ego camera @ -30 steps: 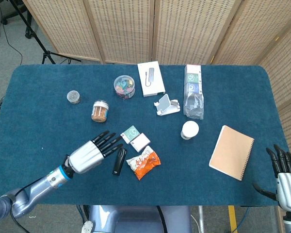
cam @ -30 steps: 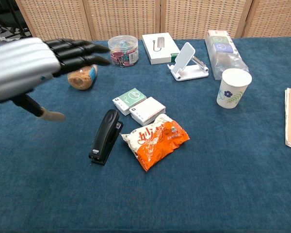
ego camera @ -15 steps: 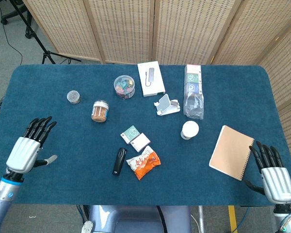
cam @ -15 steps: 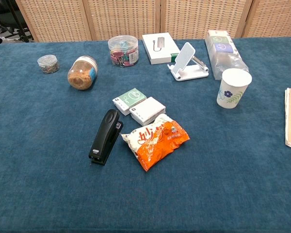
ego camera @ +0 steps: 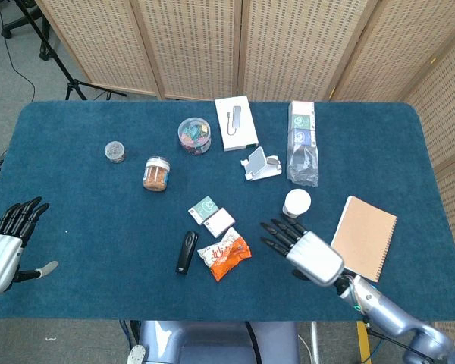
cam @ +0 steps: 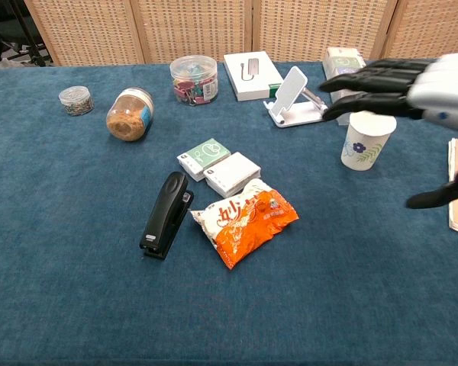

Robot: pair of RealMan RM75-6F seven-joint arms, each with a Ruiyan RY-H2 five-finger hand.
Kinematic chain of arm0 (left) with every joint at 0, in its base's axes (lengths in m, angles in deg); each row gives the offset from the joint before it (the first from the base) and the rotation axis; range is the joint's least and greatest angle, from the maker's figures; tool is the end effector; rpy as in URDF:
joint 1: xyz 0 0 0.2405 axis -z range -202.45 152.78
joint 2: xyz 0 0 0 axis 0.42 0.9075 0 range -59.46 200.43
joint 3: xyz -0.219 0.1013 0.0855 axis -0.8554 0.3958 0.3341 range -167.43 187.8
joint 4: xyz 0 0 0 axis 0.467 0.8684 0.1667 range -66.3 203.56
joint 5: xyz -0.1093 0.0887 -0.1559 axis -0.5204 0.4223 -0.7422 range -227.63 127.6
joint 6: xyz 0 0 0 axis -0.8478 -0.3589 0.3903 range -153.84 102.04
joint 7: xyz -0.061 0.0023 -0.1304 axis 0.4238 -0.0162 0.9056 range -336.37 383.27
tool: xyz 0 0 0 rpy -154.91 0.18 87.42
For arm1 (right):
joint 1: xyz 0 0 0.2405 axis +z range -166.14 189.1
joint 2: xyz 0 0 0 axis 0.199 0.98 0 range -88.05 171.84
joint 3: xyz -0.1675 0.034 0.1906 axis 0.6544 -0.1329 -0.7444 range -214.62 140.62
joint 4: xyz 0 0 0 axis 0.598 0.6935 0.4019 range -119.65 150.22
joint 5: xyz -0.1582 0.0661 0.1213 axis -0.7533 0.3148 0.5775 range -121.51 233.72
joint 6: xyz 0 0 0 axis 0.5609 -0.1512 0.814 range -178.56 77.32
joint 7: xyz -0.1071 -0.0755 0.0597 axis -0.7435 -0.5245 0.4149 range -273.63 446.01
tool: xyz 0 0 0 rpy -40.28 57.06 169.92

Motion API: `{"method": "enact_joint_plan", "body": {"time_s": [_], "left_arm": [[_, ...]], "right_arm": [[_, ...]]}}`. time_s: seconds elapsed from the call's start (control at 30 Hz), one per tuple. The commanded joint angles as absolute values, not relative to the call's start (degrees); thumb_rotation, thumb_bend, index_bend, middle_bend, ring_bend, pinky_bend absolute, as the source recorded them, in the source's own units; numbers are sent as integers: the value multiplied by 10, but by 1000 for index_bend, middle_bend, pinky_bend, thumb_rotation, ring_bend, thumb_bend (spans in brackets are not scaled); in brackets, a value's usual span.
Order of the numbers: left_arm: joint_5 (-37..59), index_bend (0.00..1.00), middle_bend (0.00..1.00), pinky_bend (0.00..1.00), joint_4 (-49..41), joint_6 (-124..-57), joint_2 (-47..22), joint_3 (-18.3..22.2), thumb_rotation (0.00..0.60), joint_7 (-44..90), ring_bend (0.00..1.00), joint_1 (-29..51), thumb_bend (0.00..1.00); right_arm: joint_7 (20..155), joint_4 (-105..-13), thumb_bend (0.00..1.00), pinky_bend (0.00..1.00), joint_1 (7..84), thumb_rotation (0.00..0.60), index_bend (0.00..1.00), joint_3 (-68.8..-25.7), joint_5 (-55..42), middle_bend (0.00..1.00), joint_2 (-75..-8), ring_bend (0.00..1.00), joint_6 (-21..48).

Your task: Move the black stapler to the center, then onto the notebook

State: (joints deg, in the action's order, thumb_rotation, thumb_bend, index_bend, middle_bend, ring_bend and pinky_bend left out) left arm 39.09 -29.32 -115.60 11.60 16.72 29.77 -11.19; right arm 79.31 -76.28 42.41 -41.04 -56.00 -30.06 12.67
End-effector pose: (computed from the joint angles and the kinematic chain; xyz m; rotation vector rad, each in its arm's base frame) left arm -0.2750 0.1894 0.1669 -1.5174 -0.9405 -1.0659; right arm -0.1624 -0.2583 0.0513 2.2450 -0.3789 1.1129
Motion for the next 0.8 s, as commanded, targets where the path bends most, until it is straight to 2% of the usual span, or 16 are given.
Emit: {"method": "enact_joint_plan", "body": {"time_s": [0.03, 0.2, 0.43, 0.8], "left_arm": [[386, 0, 0, 0, -292, -1147, 120, 160, 600, 305, 0, -114, 0], [374, 0, 0, 0, -293, -1129, 128, 150, 600, 322, 0, -116, 0], [377, 0, 0, 0, -288, -1118, 134, 140, 600, 340, 0, -122, 0], [388, 0, 0, 0, -284, -1105, 141, 131, 600, 364, 0, -127, 0]], "right_arm": [[785, -736, 156, 0, 511, 600, 140, -423, -608, 32, -376, 0, 55], [731, -712, 156, 0, 581, 600, 142, -444, -588, 36, -454, 0, -40], [639, -657, 174, 0, 645, 600, 148, -495, -521, 49, -546, 0, -122], [526, -620, 190, 0, 682, 600, 182, -527, -439, 69, -598, 0, -161]]}}
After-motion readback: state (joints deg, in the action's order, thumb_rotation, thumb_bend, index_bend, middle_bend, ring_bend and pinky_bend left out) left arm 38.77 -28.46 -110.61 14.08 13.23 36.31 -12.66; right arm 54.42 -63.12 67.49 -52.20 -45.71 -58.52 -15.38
